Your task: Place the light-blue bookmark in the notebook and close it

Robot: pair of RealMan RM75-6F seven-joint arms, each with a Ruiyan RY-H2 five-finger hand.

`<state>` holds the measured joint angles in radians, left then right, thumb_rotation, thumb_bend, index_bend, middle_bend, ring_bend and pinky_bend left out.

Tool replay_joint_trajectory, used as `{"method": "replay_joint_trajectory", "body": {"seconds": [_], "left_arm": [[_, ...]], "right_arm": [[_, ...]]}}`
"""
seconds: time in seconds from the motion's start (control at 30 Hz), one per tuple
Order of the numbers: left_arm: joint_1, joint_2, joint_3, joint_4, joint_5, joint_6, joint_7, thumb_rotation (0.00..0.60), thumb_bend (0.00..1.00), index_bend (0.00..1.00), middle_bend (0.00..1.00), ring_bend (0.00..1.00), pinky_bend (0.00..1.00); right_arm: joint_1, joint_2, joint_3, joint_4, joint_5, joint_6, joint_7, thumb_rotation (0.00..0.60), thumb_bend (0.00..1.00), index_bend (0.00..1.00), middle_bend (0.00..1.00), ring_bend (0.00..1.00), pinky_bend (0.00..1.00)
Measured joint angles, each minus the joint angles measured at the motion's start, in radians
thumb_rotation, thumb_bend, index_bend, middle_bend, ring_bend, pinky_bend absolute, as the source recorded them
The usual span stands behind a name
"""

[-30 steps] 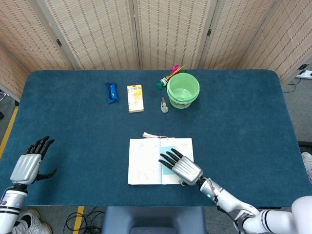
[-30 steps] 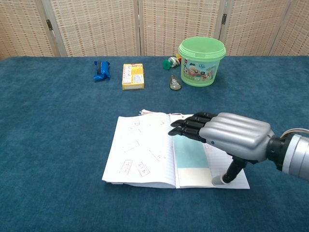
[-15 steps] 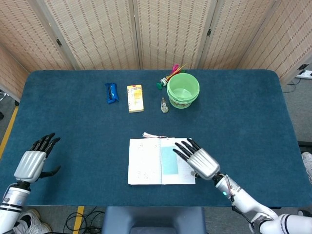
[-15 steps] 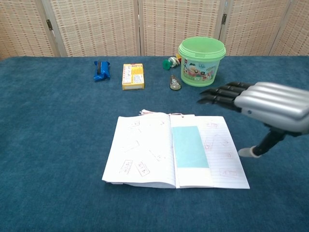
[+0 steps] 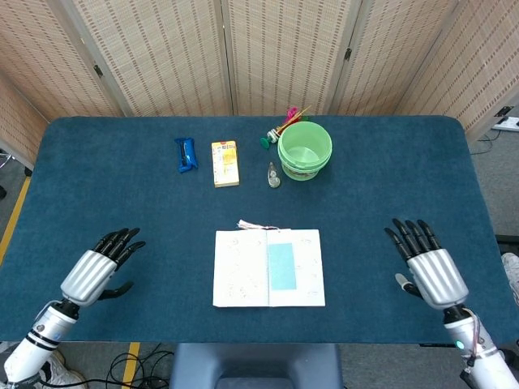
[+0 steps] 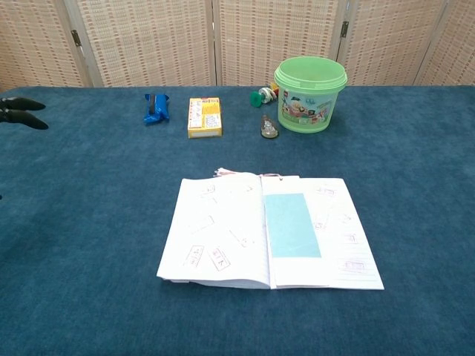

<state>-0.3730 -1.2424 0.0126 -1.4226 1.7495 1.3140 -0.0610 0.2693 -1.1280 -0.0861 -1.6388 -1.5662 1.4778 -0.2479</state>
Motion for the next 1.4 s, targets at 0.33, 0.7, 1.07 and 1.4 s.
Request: {"method": "replay_joint_trajectory", "body": {"seconds": [0.33,0.7,1.07,1.4], "left_arm": [[-0.078,-0.076,0.060,0.080,0.134,-0.019,-0.034,0.600,0.29,0.17,0.06,0.04,0.15],[-0.175,-0.202,0.091,0.150,0.219,-0.085,0.027,0.600,0.27,0.12,0.06,0.03,0.15],[-0.240,-0.350,0.088,0.285,0.234,-0.101,0.067,0.600,0.27,0.10,0.06,0.04,0.15],[-0.287,-0.432,0.081,0.324,0.195,-0.147,0.089,0.600,0.27,0.07,0.06,0.04,0.15]], "right_arm": [[-0.135,0.016,0.002,0.041,0.017,0.117,0.097,0.600,0.19,0.00,0.00,0.00,0.00],[-0.146,0.014,0.034,0.043,-0.011,0.106,0.101,0.600,0.19,0.00,0.00,0.00,0.00],[-0.164,0.014,0.055,0.040,-0.024,0.105,0.100,0.600,0.19,0.00,0.00,0.00,0.00],[-0.184,0.018,0.076,0.042,-0.026,0.120,0.113,0.600,0.19,0.00,0.00,0.00,0.00]]}}
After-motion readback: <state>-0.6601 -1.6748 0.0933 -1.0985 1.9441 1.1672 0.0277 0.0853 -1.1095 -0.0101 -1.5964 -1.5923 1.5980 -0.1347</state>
